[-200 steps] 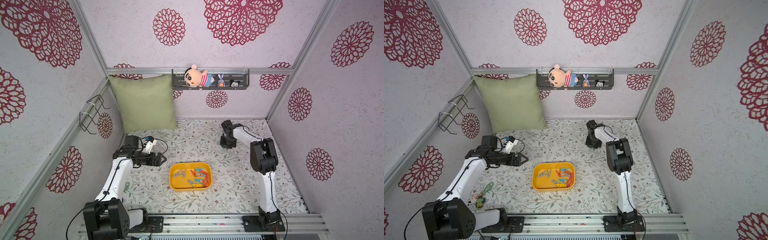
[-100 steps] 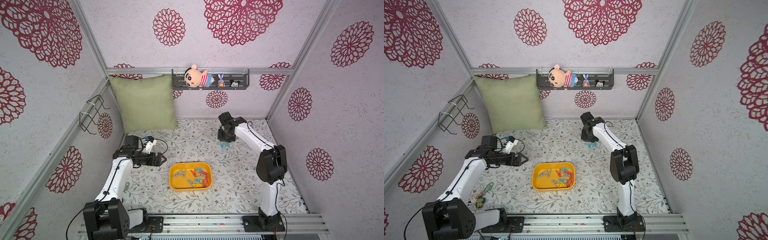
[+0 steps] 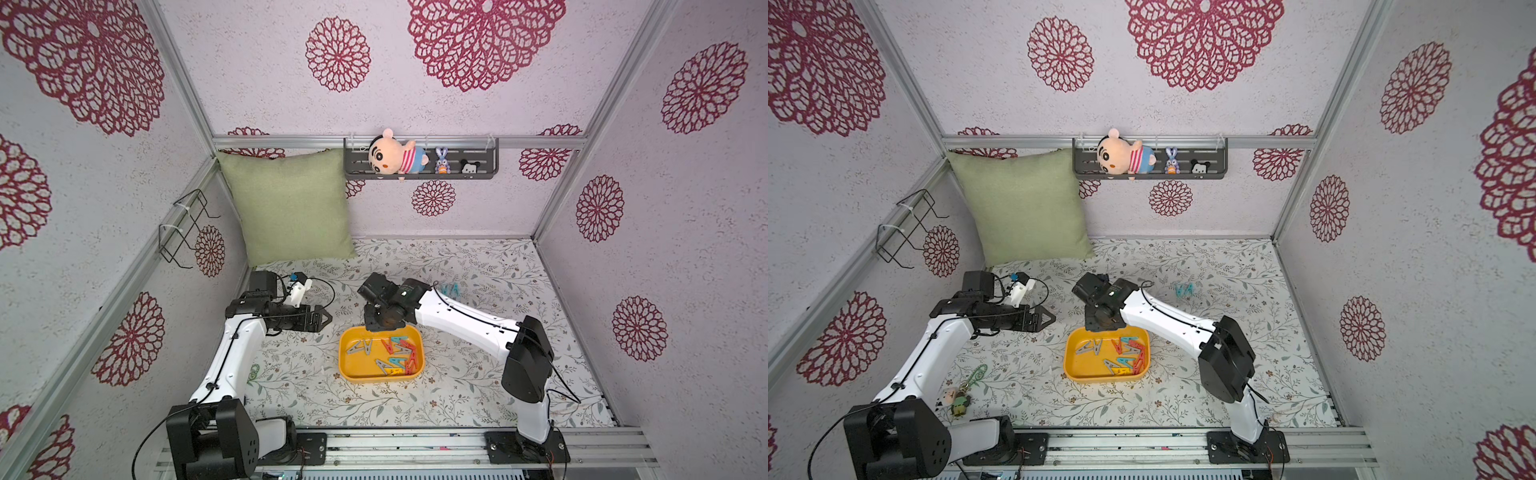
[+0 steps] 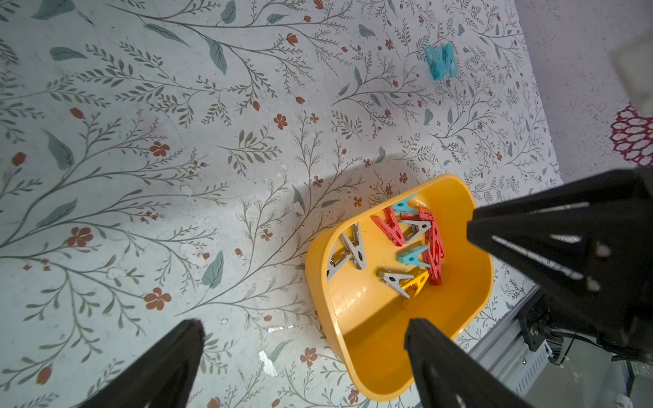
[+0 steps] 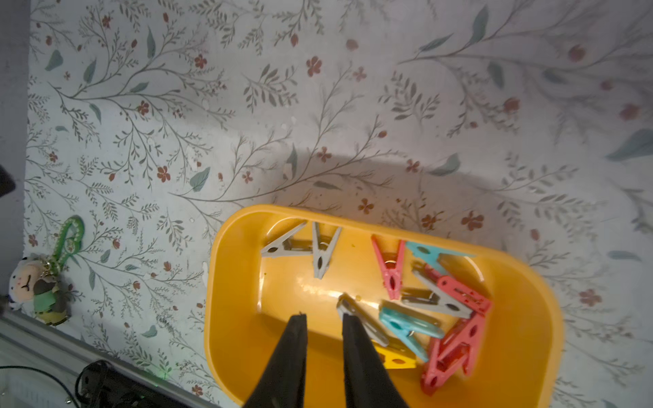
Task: Take the clothespins out of the storage box
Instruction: Pick up the clothespin from the storage box.
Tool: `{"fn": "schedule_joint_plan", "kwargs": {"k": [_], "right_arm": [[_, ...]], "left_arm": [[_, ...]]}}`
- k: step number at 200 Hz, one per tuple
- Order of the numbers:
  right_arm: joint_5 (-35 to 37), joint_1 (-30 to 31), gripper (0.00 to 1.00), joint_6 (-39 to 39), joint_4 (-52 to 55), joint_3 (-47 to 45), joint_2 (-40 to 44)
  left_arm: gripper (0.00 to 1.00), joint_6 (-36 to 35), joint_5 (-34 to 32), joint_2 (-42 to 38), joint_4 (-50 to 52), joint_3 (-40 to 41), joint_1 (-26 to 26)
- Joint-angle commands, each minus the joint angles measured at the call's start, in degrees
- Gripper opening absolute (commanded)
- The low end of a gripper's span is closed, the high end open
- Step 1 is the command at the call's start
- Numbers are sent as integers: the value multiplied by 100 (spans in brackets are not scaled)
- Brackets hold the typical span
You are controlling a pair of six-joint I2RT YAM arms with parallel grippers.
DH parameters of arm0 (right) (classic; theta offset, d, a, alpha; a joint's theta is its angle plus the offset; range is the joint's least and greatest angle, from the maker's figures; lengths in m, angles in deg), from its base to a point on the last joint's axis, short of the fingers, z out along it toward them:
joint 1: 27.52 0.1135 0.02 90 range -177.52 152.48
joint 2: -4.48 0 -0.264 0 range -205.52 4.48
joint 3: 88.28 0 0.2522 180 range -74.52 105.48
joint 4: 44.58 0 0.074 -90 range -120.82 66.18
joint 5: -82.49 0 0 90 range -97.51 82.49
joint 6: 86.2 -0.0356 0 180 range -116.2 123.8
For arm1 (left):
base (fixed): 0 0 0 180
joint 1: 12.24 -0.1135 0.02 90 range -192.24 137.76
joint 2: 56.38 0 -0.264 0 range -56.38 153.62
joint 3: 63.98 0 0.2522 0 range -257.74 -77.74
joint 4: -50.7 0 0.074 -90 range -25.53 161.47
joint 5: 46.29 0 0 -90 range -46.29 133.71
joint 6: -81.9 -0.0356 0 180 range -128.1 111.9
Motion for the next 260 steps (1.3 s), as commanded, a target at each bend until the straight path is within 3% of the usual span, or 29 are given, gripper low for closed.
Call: {"fn": "schedule_joint_plan", "kwargs": {"k": [1,58,127,260], "right_arm": [[271,166,24,-715,-270,-96,-75],[457,441,25,-1790,-1349,-1297,-46],[782,474,24,-2317,-1524,-1329,-453],[1263,474,23,-2444,-1661,-1078,-886]], "left_arm": [[97,55,-137,-160,-112,-29,-72],[97,58,-83,-177,-106,-43,-68],[98,56,-3,-130,-82,-63,-68],[97,23,90,-173,-57,-53,-68]]}}
